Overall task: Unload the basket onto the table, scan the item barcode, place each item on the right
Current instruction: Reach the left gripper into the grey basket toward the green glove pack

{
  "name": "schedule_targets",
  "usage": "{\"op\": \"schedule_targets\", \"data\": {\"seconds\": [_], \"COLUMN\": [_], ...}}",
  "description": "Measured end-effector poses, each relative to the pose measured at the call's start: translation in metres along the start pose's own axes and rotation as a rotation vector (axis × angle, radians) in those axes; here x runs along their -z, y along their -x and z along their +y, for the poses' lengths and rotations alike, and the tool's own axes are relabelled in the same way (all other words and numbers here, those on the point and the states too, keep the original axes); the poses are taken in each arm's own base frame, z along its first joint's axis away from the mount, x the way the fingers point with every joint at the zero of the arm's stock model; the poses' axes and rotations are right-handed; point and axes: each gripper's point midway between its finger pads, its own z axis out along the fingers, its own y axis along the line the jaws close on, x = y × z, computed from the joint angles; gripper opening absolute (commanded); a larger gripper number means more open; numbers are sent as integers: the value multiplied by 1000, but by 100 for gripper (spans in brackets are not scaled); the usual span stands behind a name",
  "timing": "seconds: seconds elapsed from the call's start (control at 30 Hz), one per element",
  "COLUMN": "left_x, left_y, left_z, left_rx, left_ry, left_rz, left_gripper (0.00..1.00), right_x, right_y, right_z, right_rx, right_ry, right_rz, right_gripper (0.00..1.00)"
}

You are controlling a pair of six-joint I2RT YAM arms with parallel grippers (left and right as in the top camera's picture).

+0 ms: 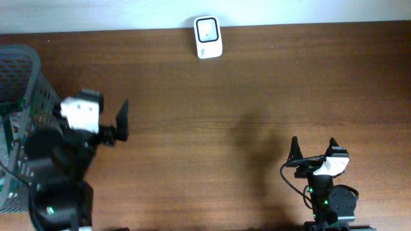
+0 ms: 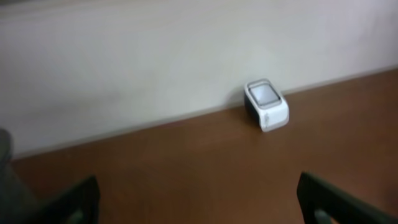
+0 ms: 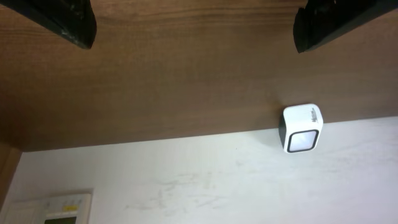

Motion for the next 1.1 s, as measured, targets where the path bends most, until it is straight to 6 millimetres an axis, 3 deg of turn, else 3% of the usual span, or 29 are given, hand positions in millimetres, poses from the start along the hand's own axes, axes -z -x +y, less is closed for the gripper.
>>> {"op": "schedule_targets", "data": {"seconds": [0.1,0.13,0.2,0.27,0.47,0.5,0.57,0.63,0.7,0.77,0.9,1.1], "left_x": [-15,-28,-32,-42,-56,-55,-48,-28,-5,19,62,80], "left_y": [11,25,25,35,30,34,50,67,67,49,-6,-103], "left_z": [5,12,9,10,9,11,42,93,140,176,231,282], "left_rx": [57,77,116,124,151,166,246,353,458,566,722,909], "left_ry": [-43,-60,-100,-129,-161,-151,-35,146,309,458,719,900], "left_rz": [152,206,298,299,318,310,272,216,180,195,303,534], "left_gripper": [99,99,99,99,100,94,87,87,84,85,87,89], "right_x": [0,0,0,0,0,0,0,0,0,0,0,0], "right_y": [0,0,0,0,0,0,0,0,0,0,0,0], "right_z": [0,0,0,0,0,1,1,1,1,1,1,1], "right_rx": [1,1,1,1,2,1,0,2,1,1,1,1], "right_ry": [0,0,0,1,3,3,3,4,3,3,3,3], "right_rz": [1,1,0,1,1,1,1,1,1,1,1,1], "right_gripper": [98,98,98,98,98,98,98,98,98,98,98,98]}}
